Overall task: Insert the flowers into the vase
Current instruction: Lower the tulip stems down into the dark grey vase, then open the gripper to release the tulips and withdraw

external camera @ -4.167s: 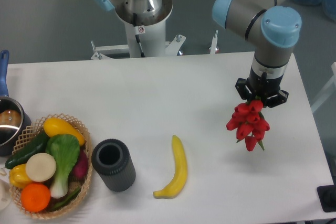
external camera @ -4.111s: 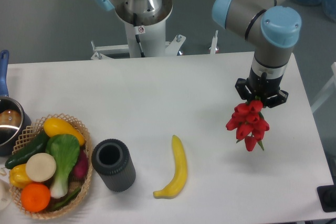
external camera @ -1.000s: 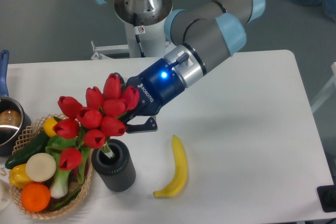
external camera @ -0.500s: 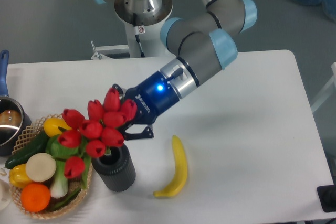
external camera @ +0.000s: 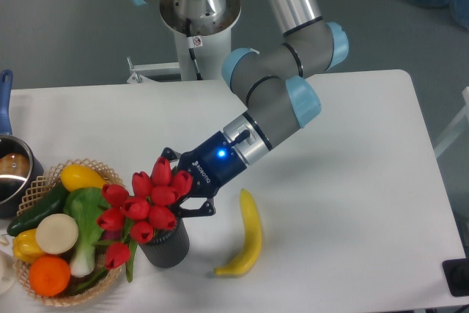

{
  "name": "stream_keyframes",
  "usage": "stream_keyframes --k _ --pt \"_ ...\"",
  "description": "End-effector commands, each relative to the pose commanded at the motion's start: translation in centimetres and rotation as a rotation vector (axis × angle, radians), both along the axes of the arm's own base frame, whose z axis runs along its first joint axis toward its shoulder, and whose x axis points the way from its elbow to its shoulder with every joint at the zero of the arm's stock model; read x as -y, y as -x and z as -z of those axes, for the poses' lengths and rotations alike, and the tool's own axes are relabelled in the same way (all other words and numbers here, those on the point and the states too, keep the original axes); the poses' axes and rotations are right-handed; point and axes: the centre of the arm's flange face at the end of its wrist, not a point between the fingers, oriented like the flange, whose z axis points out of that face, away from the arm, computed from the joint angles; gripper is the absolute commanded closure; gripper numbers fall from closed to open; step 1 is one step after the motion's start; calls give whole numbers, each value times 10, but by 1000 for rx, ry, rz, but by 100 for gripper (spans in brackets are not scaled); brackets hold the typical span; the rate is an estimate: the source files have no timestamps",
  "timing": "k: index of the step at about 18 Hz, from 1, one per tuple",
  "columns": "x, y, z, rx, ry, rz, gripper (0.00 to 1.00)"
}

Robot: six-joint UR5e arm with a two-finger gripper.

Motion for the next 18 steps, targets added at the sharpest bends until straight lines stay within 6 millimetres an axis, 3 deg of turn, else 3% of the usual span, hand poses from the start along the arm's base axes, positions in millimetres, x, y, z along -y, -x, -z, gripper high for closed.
stream_keyframes --k 7,12,18 --pt "3 -1 -3 2 26 -14 4" --pt "12 2 -8 17 38 -38 0" --pt "55 25 -11 -100 164 -150 0"
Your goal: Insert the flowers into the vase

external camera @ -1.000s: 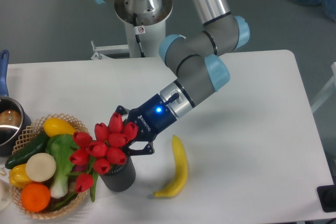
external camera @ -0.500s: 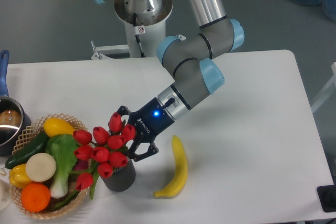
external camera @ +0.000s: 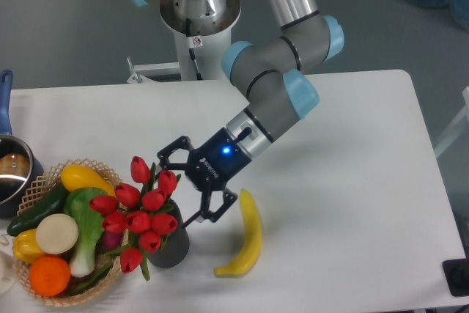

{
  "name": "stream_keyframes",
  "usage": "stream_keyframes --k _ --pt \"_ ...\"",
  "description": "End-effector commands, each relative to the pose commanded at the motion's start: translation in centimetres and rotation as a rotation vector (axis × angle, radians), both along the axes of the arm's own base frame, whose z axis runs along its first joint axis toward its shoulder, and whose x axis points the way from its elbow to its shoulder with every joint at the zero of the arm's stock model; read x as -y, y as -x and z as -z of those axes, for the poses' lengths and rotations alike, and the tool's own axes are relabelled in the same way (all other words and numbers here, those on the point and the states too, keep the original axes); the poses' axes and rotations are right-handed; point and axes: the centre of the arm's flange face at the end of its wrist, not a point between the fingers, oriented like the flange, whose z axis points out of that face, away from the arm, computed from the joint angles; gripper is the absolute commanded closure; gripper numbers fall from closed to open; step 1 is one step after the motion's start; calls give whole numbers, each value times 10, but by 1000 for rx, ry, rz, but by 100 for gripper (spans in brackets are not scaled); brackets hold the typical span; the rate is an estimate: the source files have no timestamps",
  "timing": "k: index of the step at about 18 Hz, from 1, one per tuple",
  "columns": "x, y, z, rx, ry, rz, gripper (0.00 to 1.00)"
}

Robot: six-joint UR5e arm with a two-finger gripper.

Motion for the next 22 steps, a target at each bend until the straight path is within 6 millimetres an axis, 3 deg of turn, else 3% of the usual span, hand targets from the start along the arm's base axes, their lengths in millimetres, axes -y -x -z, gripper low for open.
stream_keyframes --k 5,8,12,17,19,22 --pt "60 36 -30 -154 127 -158 0" --pt "101 75 -23 -274 300 -268 0" --pt "141 108 -5 -572 564 -178 0" --pt "172 137 10 -598 679 -194 0" --pt "175 144 11 -618 732 -201 0" --pt "176 159 28 -628 805 -183 0"
